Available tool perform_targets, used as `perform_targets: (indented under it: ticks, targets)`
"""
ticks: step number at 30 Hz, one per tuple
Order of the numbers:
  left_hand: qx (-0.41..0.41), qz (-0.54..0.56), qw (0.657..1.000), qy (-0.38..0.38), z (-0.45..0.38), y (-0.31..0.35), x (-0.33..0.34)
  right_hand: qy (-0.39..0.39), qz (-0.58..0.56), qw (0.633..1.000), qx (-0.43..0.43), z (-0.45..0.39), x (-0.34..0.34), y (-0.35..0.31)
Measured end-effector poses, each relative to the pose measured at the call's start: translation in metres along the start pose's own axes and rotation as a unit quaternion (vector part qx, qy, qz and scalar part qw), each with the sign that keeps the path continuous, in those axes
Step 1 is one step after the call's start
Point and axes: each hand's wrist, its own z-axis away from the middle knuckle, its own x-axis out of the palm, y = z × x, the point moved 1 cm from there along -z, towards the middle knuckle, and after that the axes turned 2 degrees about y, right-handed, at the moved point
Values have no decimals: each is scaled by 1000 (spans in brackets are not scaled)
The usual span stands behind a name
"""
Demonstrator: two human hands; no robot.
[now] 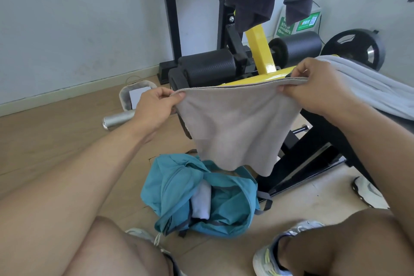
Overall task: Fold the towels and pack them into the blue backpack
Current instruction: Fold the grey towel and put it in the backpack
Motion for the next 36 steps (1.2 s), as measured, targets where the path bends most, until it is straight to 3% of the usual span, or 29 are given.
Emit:
perform_targets:
  ticks: [6,10,16,19,22,24,28,36]
  targets:
    - [7,-11,1000,-23,17,10,13,-114,-74,988,75,19,9,-19]
    - [53,-13,998,-37,30,27,27,-209,-158,965,31,50,13,-55]
    - [100,-31,989,-102,51,41,36,-296,-134,946,11,73,22,-80]
    - [95,-22,993,-61,45,38,34,-271,-128,953,37,63,20,-72]
    - [5,-13,999,40,23,25,18,-204,-162,960,102,41,12,-51]
    - [-57,7,997,54,11,15,6,-191,-176,956,137,31,8,-38]
    - [-101,-3,995,26,7,8,3,-231,-154,947,163,26,10,-25]
    - [-40,46,998,29,26,27,17,-340,-266,895,113,41,12,-50]
